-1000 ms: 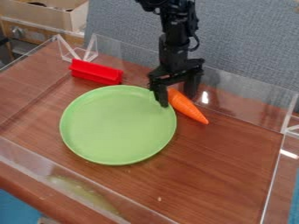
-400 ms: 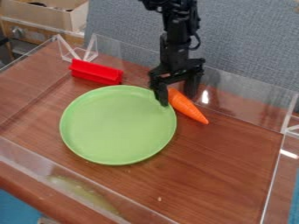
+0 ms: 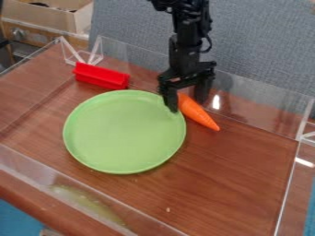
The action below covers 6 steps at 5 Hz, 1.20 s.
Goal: Put the carrot on the left side
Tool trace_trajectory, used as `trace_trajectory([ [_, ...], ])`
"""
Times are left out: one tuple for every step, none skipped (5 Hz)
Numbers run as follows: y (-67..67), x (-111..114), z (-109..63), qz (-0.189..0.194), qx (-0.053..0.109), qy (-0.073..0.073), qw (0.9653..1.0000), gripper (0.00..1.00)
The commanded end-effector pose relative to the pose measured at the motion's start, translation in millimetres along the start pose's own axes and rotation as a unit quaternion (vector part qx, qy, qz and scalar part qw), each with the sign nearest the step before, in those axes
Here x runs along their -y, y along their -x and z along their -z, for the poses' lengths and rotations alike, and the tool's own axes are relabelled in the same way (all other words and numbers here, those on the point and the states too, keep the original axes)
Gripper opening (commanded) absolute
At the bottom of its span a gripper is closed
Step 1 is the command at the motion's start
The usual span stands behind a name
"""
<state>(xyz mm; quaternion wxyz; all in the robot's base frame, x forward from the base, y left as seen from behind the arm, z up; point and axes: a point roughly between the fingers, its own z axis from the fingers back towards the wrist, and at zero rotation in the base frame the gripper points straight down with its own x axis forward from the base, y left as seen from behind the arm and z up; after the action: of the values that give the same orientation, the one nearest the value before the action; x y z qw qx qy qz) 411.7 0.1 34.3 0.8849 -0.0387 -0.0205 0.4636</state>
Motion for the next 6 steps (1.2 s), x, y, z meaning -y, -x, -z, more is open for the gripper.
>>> trace_trajectory([
  [7.4, 21, 24.4, -0.019, 0.009, 0.016, 0.9997, 1.00],
  [4.9, 17, 31.0, -0.013, 0.004, 0.013, 0.9998, 1.00],
  [2.8, 17, 21.2, -0.003, 0.005, 0.012, 0.9999, 0.00],
  [3.1, 11, 12.0, 0.002, 0.005, 0.013, 0.9999, 0.00],
  [5.3, 6, -2.2, 0.008, 0.006, 0.016, 0.9998, 0.00],
  [13.4, 12, -7.9, -0.024, 0.011, 0.017, 0.9995, 0.00],
])
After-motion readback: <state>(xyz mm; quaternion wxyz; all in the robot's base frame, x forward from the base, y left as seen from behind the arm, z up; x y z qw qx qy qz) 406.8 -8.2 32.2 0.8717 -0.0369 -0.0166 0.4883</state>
